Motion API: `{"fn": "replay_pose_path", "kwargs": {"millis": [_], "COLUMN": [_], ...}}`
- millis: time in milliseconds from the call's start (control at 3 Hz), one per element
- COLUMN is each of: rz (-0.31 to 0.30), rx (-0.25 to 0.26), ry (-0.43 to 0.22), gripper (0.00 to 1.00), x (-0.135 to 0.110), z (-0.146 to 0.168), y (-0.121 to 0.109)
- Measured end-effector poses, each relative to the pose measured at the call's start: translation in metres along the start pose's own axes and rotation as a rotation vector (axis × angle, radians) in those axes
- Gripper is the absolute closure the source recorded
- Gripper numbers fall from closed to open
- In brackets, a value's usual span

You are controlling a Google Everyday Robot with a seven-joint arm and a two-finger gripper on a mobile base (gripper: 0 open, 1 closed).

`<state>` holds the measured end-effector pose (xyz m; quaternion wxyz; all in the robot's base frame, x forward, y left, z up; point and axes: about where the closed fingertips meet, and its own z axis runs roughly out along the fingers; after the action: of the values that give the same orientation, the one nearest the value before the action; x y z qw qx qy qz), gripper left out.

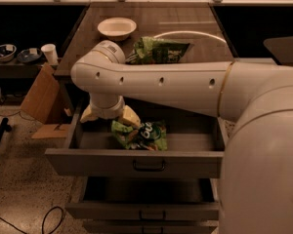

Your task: Pick green rice chip bag from top drawer and place on counter

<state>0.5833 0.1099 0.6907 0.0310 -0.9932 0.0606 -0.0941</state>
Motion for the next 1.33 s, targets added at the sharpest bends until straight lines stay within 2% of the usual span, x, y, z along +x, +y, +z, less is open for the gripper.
{"fn": "replay_pose_path", "kwargs": {"millis": [333,667,1000,1333], "rz": [-0.011,0.004,0.022,0.046], "rx": [-0.030,-0.079,-0.132,-0.158], "ry": [-0.026,-0.041,-0.051,-0.057], "gripper": [0.00,0.00,0.14,0.38], "x": [0.007,0.009,0.009,0.009], "z": [0.032,0.048,0.056,0.059], "y": [0.012,0.037,0.058,0.068]}}
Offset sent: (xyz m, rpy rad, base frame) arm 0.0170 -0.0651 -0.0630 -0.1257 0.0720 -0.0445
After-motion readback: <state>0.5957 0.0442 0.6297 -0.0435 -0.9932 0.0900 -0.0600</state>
